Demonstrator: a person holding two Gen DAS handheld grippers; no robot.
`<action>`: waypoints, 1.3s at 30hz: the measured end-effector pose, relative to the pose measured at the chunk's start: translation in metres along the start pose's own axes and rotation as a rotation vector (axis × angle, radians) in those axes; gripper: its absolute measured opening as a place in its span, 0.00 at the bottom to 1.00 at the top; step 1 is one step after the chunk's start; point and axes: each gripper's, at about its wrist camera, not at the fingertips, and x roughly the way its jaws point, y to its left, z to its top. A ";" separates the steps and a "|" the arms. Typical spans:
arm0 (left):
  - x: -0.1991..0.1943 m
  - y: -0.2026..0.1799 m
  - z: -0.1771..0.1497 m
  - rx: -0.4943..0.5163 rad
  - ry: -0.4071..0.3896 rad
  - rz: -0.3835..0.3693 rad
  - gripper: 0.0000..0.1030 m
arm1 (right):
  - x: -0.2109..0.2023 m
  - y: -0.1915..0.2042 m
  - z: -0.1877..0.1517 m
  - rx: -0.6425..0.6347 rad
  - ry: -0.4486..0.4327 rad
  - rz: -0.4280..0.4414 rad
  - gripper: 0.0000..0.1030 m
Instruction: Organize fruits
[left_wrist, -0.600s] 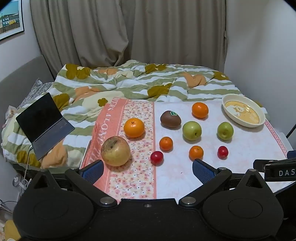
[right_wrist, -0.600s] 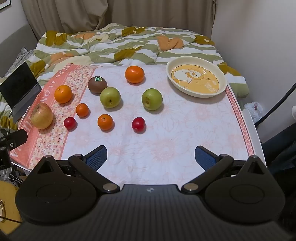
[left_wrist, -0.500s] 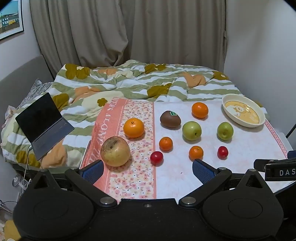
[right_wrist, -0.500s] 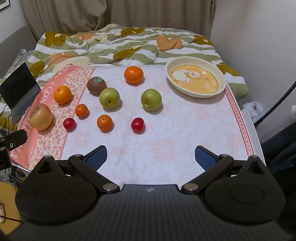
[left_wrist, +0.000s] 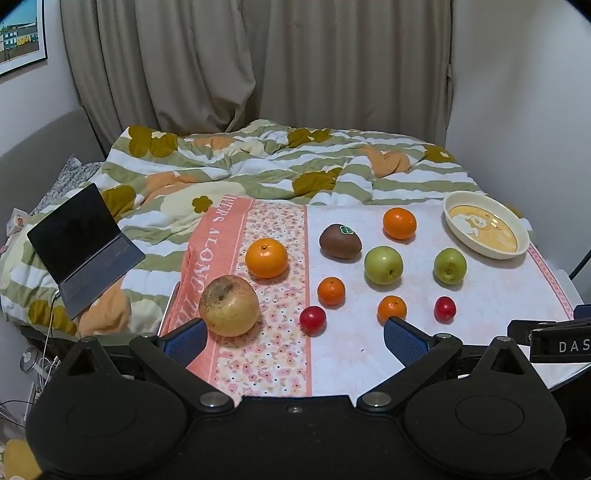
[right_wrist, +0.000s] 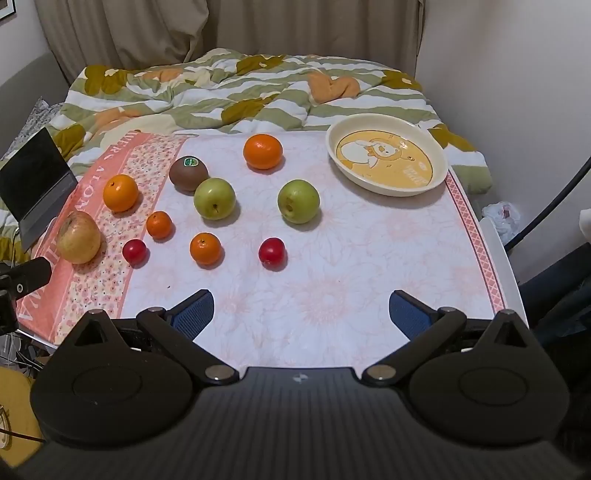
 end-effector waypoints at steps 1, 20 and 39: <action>0.001 0.000 0.001 -0.001 0.001 0.000 1.00 | 0.000 0.000 0.000 -0.001 0.000 -0.001 1.00; 0.003 0.006 0.005 -0.011 0.007 0.003 1.00 | 0.005 0.009 0.005 -0.015 0.009 0.018 1.00; 0.000 0.004 0.004 -0.019 0.015 0.013 1.00 | 0.000 0.006 0.005 -0.020 0.000 0.028 1.00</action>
